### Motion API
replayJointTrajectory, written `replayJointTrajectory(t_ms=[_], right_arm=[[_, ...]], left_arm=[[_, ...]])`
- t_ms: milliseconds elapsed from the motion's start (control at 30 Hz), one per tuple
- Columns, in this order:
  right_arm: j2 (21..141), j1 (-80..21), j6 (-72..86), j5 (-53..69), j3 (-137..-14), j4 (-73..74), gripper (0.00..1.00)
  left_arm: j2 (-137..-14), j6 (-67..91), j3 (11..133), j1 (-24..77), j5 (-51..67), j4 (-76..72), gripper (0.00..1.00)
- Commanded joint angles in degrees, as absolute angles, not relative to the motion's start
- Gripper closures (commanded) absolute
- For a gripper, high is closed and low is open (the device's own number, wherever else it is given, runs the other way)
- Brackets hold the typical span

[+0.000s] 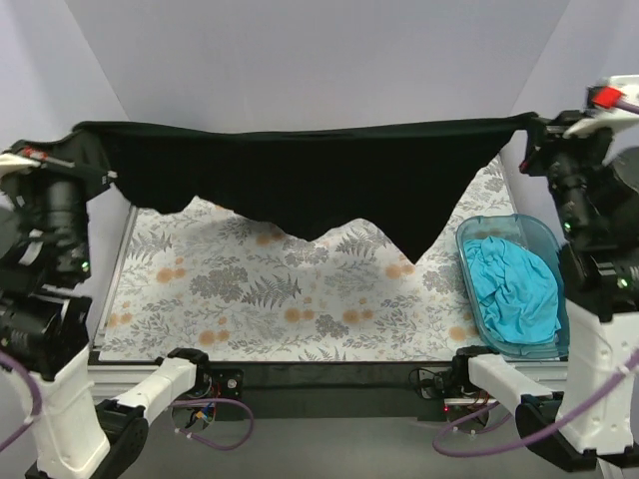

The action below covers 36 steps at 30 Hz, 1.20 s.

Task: Fold and stack the t-shirts
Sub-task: Flatten the tshirt out

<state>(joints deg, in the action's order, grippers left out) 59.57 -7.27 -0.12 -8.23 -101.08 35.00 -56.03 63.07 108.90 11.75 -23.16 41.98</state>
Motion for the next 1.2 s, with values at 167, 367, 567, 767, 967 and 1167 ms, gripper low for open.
replayJointTrajectory(t_ms=[167, 367, 567, 767, 967, 1167], right_arm=[[57.9, -6.9, -4.7, -8.2, -109.8, 32.0, 0.99], [61.5, -6.9, -4.8, -5.8, -110.2, 32.0, 0.99], [70.2, -6.9, -4.1, -6.6, -107.6, 31.9, 0.99], [83.0, -6.9, -4.3, -8.5, -100.7, 28.5, 0.99], [97.5, -6.6, -4.0, -10.5, -92.7, 18.9, 0.99], [113.5, -5.9, -3.9, -11.3, -95.7, 15.6, 0.99]], left_arm=[[-57.6, 54.0, 119.6, 12.8, -25.8, 37.3, 1.0], [-64.7, 48.8, 122.6, 13.4, -24.2, 31.7, 1.0], [-77.9, 46.3, 119.8, 13.8, -22.3, 24.7, 1.0], [-92.1, 48.2, 110.4, 12.8, -20.8, 19.5, 1.0], [-108.2, 53.5, 102.0, 8.6, -16.5, 14.6, 1.0], [-122.9, 54.5, 105.3, 7.4, -11.1, 14.3, 1.0]])
